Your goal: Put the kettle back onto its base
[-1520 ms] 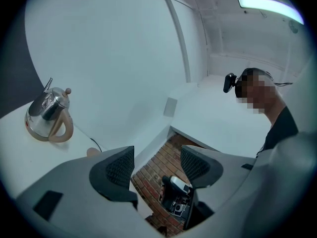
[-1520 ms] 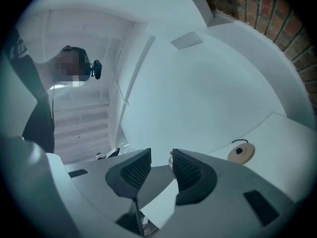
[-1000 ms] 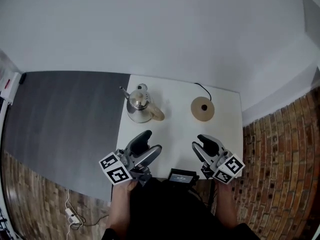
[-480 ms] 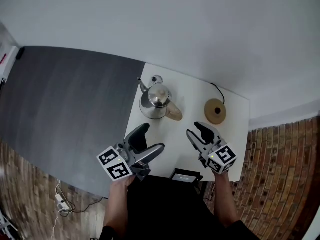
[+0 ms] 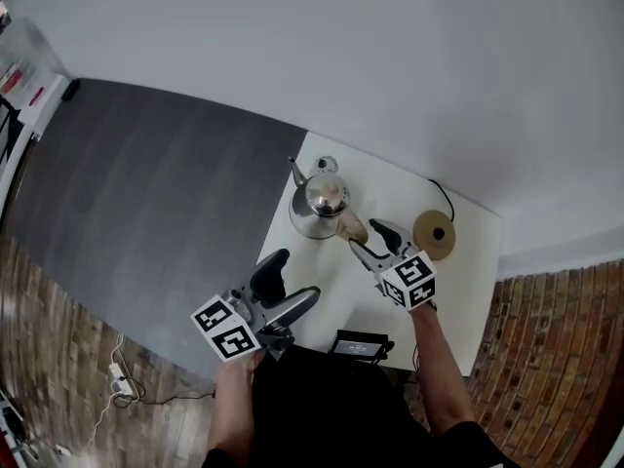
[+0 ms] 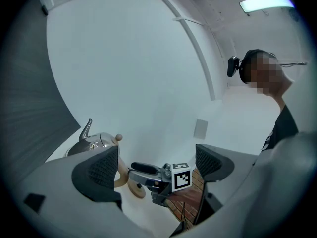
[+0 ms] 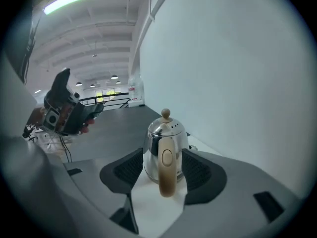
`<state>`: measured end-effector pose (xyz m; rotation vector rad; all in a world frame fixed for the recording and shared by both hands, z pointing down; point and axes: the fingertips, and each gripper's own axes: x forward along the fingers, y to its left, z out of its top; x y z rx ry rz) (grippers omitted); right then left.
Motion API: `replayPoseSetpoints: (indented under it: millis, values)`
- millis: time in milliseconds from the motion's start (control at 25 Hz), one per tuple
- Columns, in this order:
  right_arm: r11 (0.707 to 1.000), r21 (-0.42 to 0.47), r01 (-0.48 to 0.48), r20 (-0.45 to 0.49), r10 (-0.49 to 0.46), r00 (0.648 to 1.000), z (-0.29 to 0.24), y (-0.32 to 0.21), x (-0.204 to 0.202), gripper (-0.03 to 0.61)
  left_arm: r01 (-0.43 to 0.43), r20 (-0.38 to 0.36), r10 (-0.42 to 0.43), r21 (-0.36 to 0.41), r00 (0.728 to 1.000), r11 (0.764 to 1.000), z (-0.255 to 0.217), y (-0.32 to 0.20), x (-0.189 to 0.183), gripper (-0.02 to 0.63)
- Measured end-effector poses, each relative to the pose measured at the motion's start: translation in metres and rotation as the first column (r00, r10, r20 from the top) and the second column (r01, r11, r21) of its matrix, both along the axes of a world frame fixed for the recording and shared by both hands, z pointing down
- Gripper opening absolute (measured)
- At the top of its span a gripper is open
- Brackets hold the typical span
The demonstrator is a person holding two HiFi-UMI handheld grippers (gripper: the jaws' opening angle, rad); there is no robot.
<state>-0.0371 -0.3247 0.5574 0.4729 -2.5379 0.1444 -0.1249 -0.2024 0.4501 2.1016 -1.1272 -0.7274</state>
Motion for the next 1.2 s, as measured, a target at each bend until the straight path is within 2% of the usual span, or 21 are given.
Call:
replayPoseSetpoints:
  millis: [360, 560, 600, 640, 840, 1040, 1200]
  values:
    - [0.995, 0.013, 0.097, -0.059, -0.096, 0.994, 0.039, -0.017, -0.034, 0.222, 0.075, 0.057, -0.075, -0.009, 0.996, 0.997, -0.011, 0.023, 0.003, 0.489]
    - [0.997, 0.025, 0.077, -0.035, -0.076, 0.996, 0.041, -0.022, -0.040, 0.215, 0.100, 0.087, -0.099, -0.007, 0.991, 0.995, -0.017, 0.031, 0.001, 0.489]
    - [0.997, 0.028, 0.075, -0.033, -0.074, 0.997, 0.041, -0.023, -0.040, 0.192, 0.102, 0.091, -0.101, -0.008, 0.991, 0.995, -0.017, 0.032, 0.000, 0.489]
    - [0.997, 0.030, 0.077, -0.032, -0.076, 0.997, 0.041, -0.023, -0.040, 0.166, 0.104, 0.094, -0.103, -0.010, 0.990, 0.995, -0.017, 0.033, 0.000, 0.489]
    - [0.996, 0.031, 0.082, -0.038, -0.081, 0.996, 0.041, -0.023, -0.042, 0.163, 0.094, 0.108, -0.093, -0.008, 0.990, 0.996, -0.020, 0.030, 0.005, 0.489]
    - [0.993, 0.086, 0.076, -0.038, -0.073, 0.997, 0.044, -0.023, -0.046, 0.163, 0.077, 0.122, -0.076, -0.002, 0.990, 0.997, -0.024, 0.026, 0.011, 0.489]
    - [0.993, 0.096, 0.066, -0.041, -0.063, 0.997, 0.044, -0.023, -0.048, 0.163, 0.061, 0.131, -0.061, 0.002, 0.990, 0.998, -0.028, 0.023, 0.016, 0.489]
